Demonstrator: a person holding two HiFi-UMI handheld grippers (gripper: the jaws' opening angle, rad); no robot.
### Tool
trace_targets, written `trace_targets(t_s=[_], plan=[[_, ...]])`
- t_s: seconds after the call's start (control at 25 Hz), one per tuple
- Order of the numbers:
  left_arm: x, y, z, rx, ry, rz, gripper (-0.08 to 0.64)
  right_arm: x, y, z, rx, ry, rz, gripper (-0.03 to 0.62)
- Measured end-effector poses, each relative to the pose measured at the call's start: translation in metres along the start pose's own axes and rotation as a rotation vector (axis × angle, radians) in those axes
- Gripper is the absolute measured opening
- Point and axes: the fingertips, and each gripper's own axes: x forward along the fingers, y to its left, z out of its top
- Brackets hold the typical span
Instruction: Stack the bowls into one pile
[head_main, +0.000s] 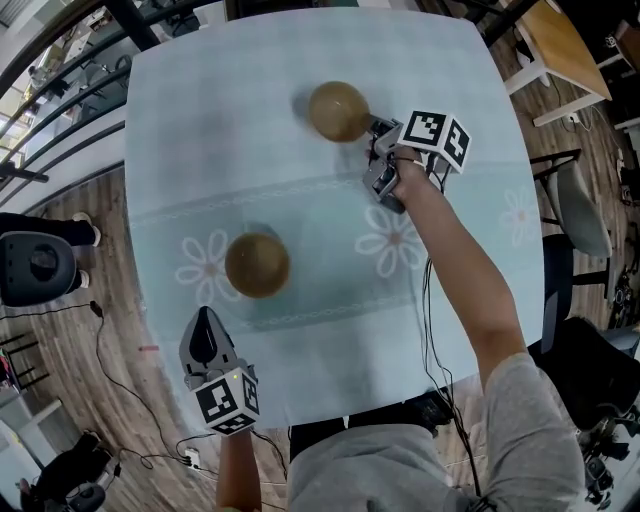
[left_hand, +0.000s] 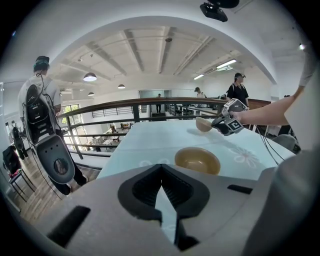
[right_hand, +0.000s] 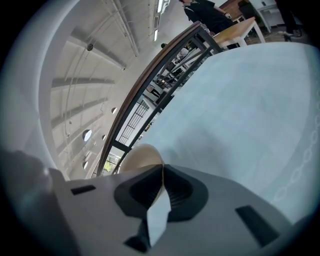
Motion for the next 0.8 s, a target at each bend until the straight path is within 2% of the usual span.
trace_targets(t_s=[0.2, 0.44, 0.8], plan=[[-0.015, -0.002, 0.017, 0.01, -0.031, -0.024, 0.017, -0.033, 0.016, -0.023, -0.035, 0.032, -0.009, 0.034], [-0.043, 0.0, 0.012, 0.021, -0.058, -0.052, 0.017, -0.074, 0.028, -0.079, -0.059, 0.076, -0.014, 0.034], [-0.071, 0.015, 0.039, 0.031, -0.091, -0.069, 0.017, -0.12, 0.065, -0.126, -0.086, 0.121, -0.007, 0.034]])
